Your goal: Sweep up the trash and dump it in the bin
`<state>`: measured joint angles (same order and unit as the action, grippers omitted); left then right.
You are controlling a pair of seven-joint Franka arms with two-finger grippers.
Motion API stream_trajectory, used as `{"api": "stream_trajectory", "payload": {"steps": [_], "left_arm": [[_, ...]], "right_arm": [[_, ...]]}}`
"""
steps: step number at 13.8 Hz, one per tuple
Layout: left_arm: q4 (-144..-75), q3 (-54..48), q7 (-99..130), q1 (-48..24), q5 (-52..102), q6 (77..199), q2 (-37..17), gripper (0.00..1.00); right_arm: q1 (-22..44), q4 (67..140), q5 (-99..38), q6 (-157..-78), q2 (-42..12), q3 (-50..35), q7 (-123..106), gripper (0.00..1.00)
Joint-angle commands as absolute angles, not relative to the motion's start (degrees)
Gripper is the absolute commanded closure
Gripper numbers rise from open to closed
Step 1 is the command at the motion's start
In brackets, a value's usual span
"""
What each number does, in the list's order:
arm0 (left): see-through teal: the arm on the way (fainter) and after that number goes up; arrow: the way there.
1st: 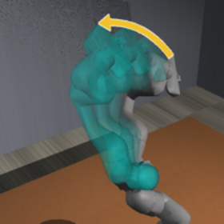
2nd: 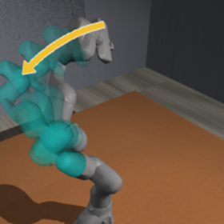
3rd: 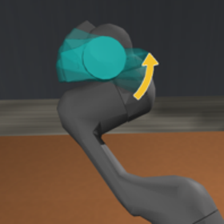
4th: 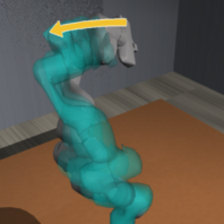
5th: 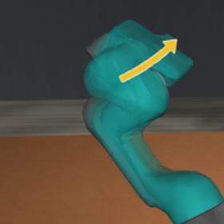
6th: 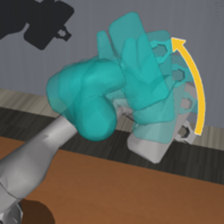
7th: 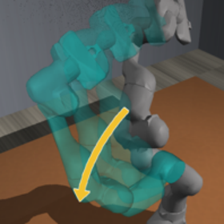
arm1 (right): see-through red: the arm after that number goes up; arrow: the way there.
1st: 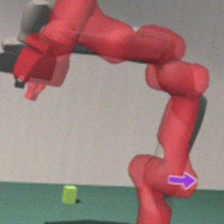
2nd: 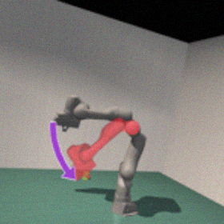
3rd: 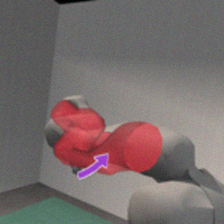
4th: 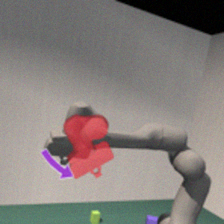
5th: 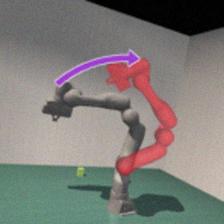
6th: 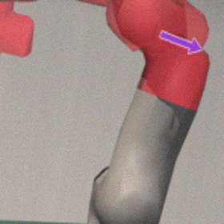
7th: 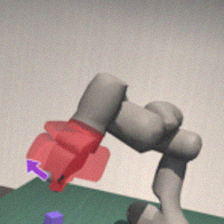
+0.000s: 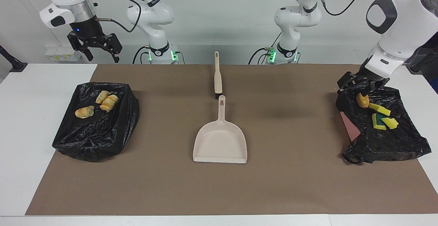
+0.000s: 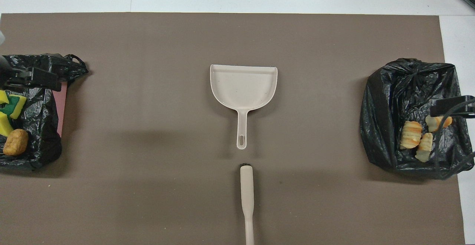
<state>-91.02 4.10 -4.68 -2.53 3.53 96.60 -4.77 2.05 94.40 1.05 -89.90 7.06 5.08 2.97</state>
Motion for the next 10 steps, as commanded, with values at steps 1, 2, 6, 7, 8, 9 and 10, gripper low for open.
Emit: {"api": "stream_trajectory", "payload": {"steps": [1,2,6,7,8,9,10], "left_arm": [[-90.62,3.78,-4.66,-3.16,-0.69,92.57,-1.94,0.0],[-90.09,3.34,-4.66,-3.16,-1.23,90.63,-1.5,0.0],[-93.76,2.72,-5.27,-3.25,-1.14,88.5,3.42,0.0],[-94.13,2.72,-5.45,-3.25,-1.14,88.68,3.69,0.0],[-94.04,2.72,-5.36,-3.34,-1.23,88.59,3.6,0.0],[-93.61,2.81,-5.27,-3.34,-1.75,88.07,3.43,0.0],[-92.91,2.73,-5.36,-3.34,-2.63,87.37,3.08,0.0]], "right_arm": [[1.41,95.62,0.09,-90.7,8.09,4.92,1.93,0.0],[1.41,95.62,0.09,-90.62,8.09,4.92,1.93,0.0],[1.41,95.62,0.09,-90.62,8.09,4.92,2.02,0.0],[1.41,95.62,0.09,-90.62,8.09,4.92,2.02,0.0],[1.41,95.71,0.09,-90.62,8.09,4.92,2.02,0.0],[1.41,95.63,0.09,-90.62,8.09,4.92,2.02,0.0],[1.41,95.63,0.09,-90.62,8.09,4.92,2.02,0.0]]}}
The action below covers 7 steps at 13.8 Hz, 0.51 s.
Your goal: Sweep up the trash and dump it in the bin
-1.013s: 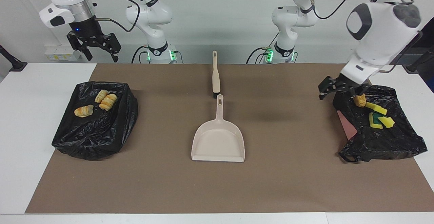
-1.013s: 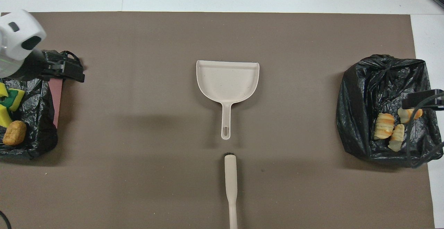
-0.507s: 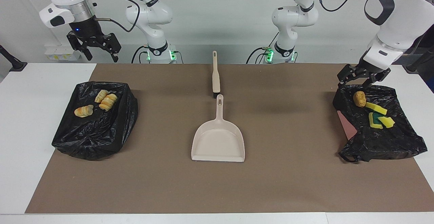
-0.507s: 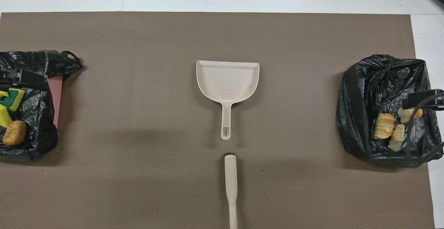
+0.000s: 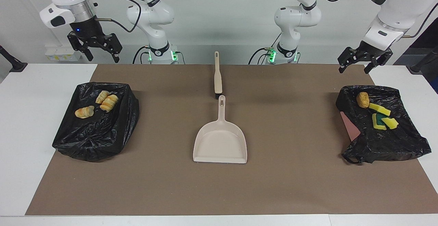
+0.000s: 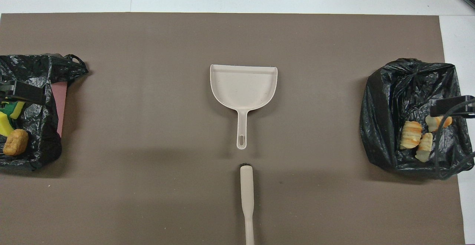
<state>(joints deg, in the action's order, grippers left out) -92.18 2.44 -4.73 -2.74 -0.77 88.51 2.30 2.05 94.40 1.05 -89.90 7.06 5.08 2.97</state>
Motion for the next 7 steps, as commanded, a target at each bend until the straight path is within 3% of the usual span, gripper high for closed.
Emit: {"api": "stream_trajectory", "payload": {"steps": [1,7], "left_arm": [[-92.2,2.64,-5.36,-3.34,-2.64,86.49,2.73,0.0],[-86.59,2.55,-5.45,-3.08,-0.71,82.97,-0.52,0.0]], "right_arm": [[1.41,95.62,0.09,-90.7,8.09,4.92,2.02,0.0],[1.41,95.62,0.09,-90.62,8.09,4.92,2.11,0.0]]}}
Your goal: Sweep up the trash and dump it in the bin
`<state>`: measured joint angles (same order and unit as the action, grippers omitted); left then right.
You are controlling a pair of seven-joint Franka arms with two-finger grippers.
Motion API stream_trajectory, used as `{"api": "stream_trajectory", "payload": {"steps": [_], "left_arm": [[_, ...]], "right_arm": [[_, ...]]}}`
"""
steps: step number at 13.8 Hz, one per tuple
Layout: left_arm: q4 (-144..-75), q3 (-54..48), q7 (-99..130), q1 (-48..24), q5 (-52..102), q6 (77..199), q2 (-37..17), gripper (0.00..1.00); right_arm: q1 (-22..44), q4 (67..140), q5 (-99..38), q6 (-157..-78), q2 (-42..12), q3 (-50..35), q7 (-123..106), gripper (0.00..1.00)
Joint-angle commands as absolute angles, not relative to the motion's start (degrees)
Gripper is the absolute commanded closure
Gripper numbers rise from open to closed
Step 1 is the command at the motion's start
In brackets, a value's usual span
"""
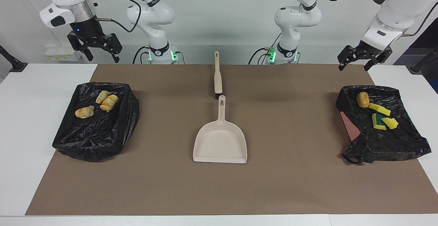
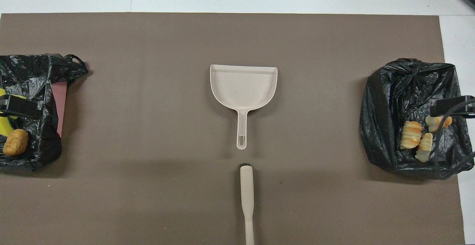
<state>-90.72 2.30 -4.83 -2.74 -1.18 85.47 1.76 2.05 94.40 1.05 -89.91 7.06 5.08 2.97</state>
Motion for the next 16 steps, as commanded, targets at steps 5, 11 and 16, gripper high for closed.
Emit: {"api": "stream_trajectory", "payload": {"steps": [5,11,16], "left_arm": [[-84.81,2.72,-5.36,-3.34,-0.79,85.25,-2.64,0.0],[-85.08,2.64,-5.27,-3.34,-0.53,85.34,-2.46,0.0],[-85.08,2.64,-5.27,-3.43,-0.62,85.34,-2.46,0.0]], "right_arm": [[1.41,95.71,0.09,-90.7,8.0,4.92,2.02,0.0],[1.49,95.63,0.0,-90.61,8.09,4.92,2.37,0.0],[1.93,95.62,0.0,-90.53,8.0,5.01,2.28,0.0]]}}
